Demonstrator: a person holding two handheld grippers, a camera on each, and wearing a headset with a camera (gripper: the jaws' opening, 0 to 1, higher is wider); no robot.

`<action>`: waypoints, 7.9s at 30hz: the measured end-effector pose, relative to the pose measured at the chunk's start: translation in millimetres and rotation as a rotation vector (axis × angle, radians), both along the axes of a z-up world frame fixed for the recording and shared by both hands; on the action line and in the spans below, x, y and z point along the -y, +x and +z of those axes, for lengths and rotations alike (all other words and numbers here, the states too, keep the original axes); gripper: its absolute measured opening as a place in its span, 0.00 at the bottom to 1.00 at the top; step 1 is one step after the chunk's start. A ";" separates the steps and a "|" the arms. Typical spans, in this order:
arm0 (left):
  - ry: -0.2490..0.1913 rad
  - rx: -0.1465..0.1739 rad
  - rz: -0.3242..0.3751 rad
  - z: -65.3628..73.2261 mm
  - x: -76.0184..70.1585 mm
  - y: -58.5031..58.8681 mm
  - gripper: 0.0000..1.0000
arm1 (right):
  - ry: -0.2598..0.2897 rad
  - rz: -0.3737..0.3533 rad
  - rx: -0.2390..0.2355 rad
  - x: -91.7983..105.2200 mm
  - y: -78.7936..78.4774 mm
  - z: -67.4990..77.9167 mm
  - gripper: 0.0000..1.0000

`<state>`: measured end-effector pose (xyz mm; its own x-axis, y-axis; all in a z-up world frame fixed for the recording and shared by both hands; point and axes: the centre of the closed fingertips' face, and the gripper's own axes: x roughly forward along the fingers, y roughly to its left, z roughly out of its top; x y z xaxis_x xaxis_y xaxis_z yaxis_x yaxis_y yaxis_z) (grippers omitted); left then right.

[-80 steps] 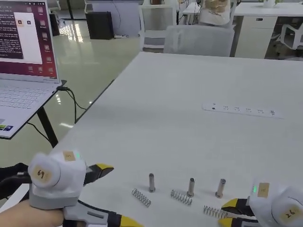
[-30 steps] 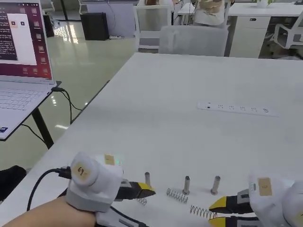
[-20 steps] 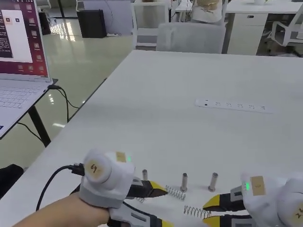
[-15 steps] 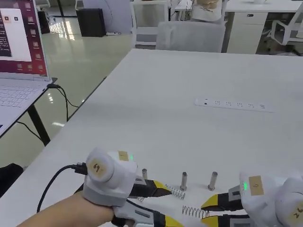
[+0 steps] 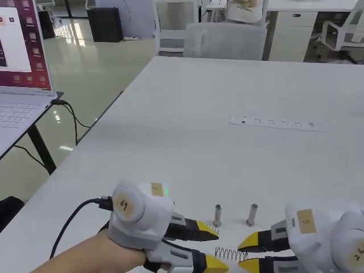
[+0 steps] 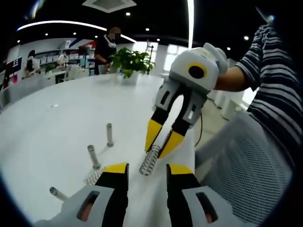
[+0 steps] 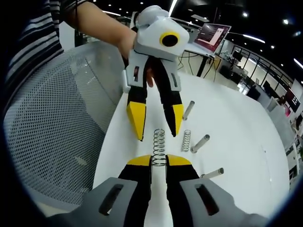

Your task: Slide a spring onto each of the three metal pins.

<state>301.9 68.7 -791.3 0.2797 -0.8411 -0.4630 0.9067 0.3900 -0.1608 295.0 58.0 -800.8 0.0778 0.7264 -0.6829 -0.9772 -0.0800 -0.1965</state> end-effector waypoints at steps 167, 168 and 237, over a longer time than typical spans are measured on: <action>0.051 -0.011 0.124 -8.0 -37.0 4.0 0.18 | 0.205 -0.030 0.034 -31.1 6.4 47.8 0.07; 0.040 -0.021 0.140 -7.7 -40.1 4.1 0.18 | 0.206 -0.032 0.035 -30.8 7.0 47.8 0.07; 0.042 0.094 0.426 11.8 -134.3 23.0 0.98 | 0.184 -0.313 0.149 22.5 94.0 61.0 0.08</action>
<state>324.9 203.1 -779.5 0.6404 -0.6220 -0.4506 0.6730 0.7371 -0.0610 389.0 35.5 -739.8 0.4036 0.7612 -0.5076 -0.9084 0.2672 -0.3214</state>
